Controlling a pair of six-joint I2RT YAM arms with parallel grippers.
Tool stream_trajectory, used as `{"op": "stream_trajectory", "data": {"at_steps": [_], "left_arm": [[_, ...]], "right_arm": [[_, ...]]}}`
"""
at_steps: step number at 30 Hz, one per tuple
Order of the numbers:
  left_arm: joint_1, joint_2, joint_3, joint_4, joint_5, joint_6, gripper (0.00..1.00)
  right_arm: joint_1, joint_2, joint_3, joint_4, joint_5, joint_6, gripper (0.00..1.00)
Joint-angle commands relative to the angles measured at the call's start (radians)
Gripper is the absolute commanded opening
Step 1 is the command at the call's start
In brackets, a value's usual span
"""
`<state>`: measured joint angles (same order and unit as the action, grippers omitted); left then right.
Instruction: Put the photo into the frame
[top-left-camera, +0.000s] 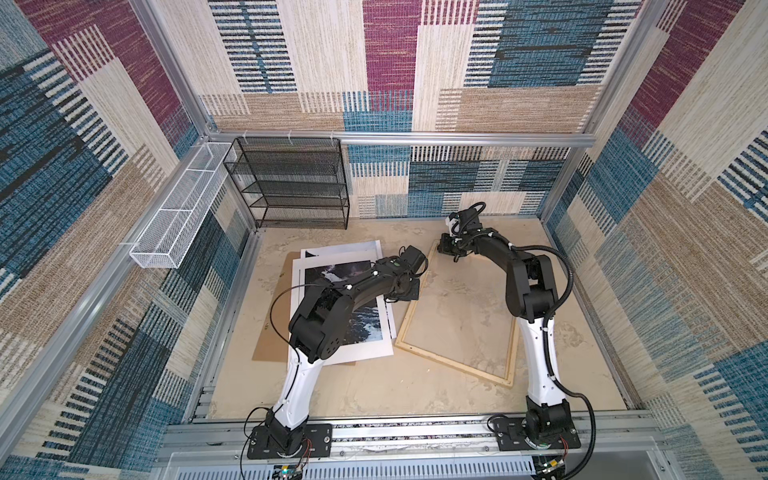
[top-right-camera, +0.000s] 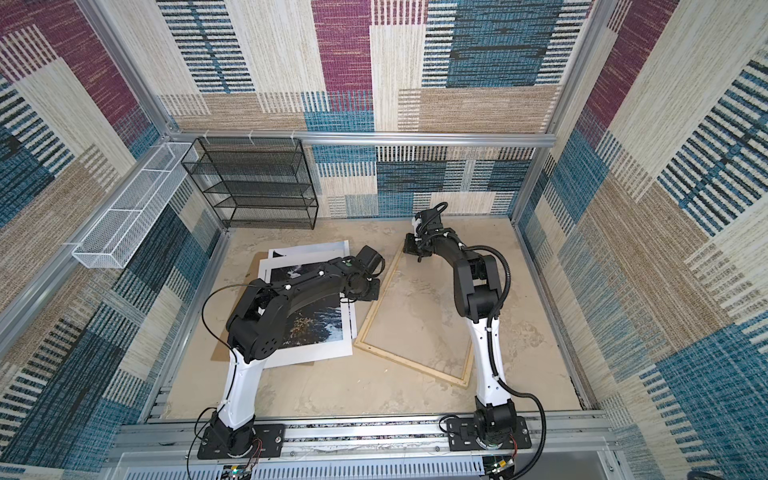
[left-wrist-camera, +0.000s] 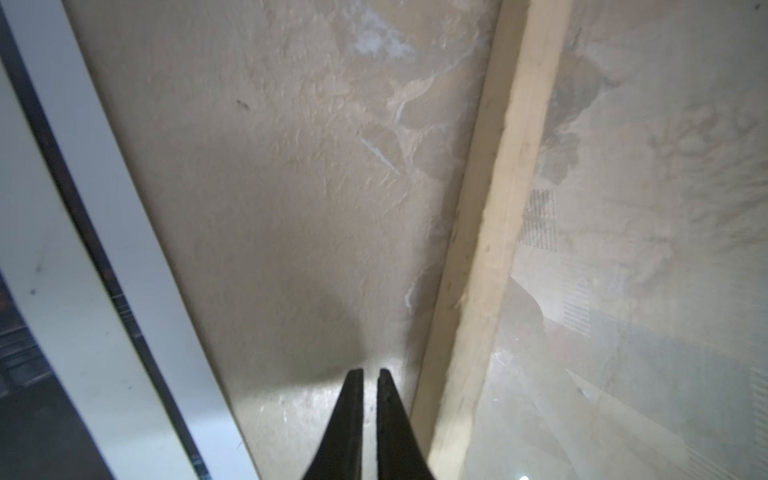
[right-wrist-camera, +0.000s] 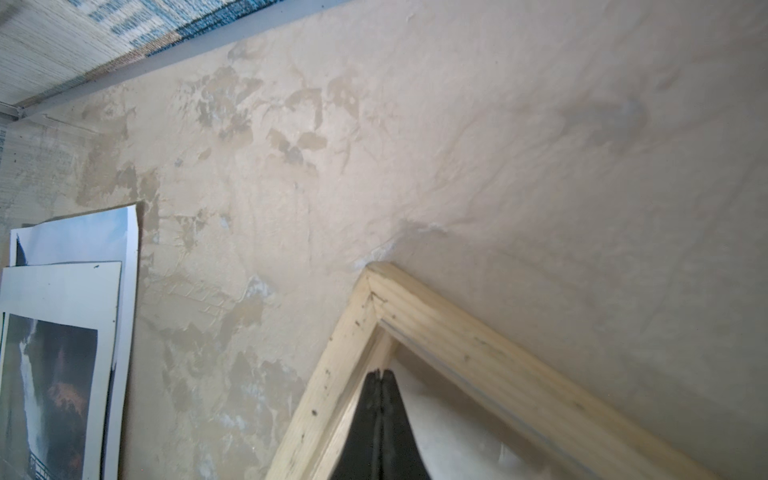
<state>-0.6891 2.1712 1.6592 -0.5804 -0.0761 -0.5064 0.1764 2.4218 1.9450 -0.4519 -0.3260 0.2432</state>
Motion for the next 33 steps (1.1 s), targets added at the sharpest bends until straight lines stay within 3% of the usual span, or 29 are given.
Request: {"op": "stream_trajectory", "data": {"at_steps": [1,4,9,20,33], "left_arm": [[0.000,0.000,0.012,-0.017,0.002,-0.015,0.17],[0.000,-0.007,0.022,-0.009,0.007,0.012,0.31],[0.000,-0.011,0.054,0.015,0.026,0.063,0.36],[-0.003,0.054,0.142,0.023,0.115,0.126,0.37],[-0.003,0.105,0.163,0.004,0.098,0.106,0.26]], "right_arm": [[-0.005,0.002,-0.020,-0.098,0.064,-0.042,0.00],[-0.005,0.002,-0.016,-0.097,0.017,-0.065,0.00],[-0.006,0.011,-0.003,-0.110,-0.005,-0.078,0.00],[-0.005,0.011,0.008,-0.117,-0.029,-0.083,0.00],[-0.005,0.003,0.016,-0.125,-0.039,-0.089,0.00]]}}
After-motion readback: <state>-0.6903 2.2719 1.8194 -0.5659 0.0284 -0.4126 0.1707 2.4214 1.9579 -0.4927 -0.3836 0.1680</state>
